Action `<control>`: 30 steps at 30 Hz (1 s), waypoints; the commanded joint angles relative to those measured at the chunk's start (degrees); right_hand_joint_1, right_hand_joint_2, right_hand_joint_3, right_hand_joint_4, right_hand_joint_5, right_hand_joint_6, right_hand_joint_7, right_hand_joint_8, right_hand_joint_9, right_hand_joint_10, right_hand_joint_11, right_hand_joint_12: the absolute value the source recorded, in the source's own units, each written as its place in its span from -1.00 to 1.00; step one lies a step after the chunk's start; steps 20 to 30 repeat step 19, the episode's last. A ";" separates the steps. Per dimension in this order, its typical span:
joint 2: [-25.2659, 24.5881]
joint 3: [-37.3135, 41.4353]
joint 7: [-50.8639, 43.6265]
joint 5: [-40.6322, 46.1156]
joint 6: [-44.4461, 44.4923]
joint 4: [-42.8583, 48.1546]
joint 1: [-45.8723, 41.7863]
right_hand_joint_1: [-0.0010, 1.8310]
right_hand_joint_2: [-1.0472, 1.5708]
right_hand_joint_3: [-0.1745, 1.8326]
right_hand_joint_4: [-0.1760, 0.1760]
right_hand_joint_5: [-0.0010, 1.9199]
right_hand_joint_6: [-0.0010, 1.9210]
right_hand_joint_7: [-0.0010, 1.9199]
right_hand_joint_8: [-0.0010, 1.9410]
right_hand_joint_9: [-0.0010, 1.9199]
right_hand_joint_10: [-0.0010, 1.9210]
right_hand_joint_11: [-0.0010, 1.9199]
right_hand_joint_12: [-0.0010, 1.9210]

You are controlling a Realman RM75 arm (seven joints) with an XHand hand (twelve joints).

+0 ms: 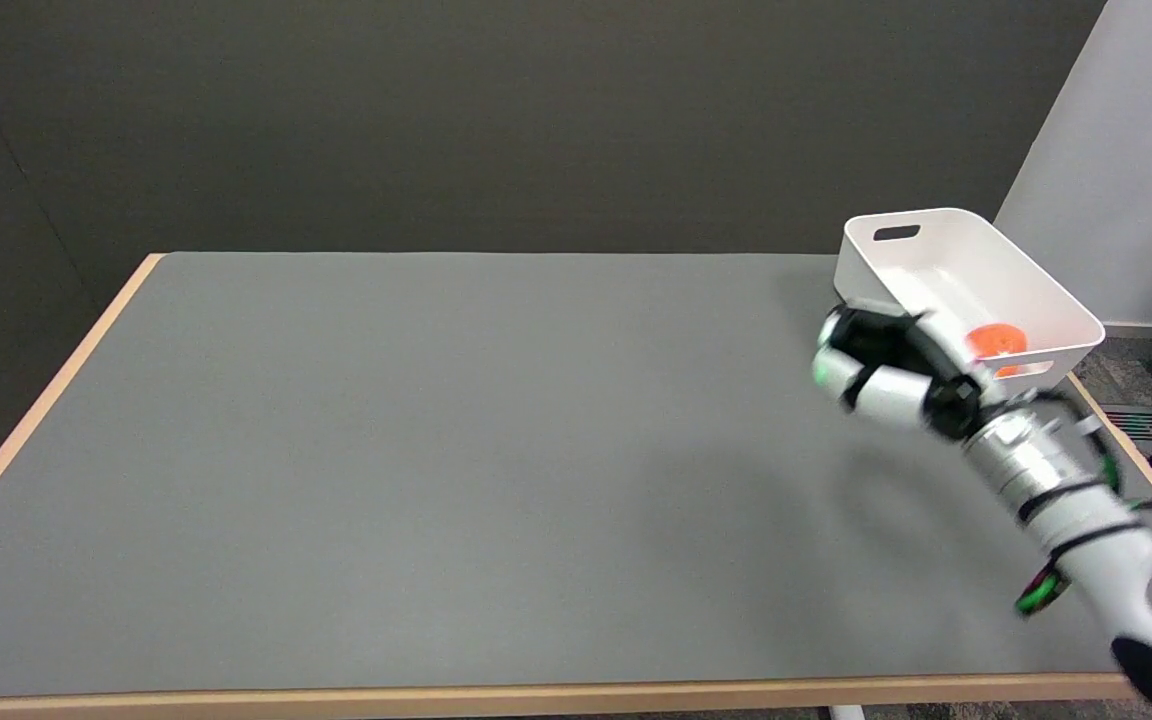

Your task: Place mango into white box.

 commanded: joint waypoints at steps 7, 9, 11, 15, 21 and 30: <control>-2.46 -22.22 -8.66 3.78 -23.24 -5.76 -10.40 0.29 0.56 -0.35 -0.26 -0.29 0.60 -0.05 0.29 -0.11 0.45 -0.36 1.00; -2.05 -22.93 -5.65 3.43 -26.30 -3.90 -9.69 0.29 0.56 -0.35 -0.26 -0.29 0.60 -0.05 0.29 -0.11 0.45 -0.36 1.00; -1.96 -24.83 0.90 3.00 -33.52 0.98 -7.37 0.29 0.55 -0.31 -0.26 -0.29 0.60 -0.05 0.29 -0.12 0.47 -0.34 1.00; -3.60 -29.03 6.53 0.99 -51.00 12.71 1.16 0.29 0.52 -0.25 -0.26 -0.29 0.62 -0.05 0.32 -0.12 0.51 -0.30 1.00; -5.71 -26.95 5.54 -2.67 -52.53 15.56 3.83 0.31 0.49 -0.21 -0.45 -0.27 0.56 -0.01 0.32 -0.07 0.58 -0.39 1.00; -5.71 -26.95 5.54 -2.67 -52.53 15.56 3.83 0.31 0.49 -0.21 -0.45 -0.27 0.56 -0.01 0.32 -0.07 0.58 -0.39 1.00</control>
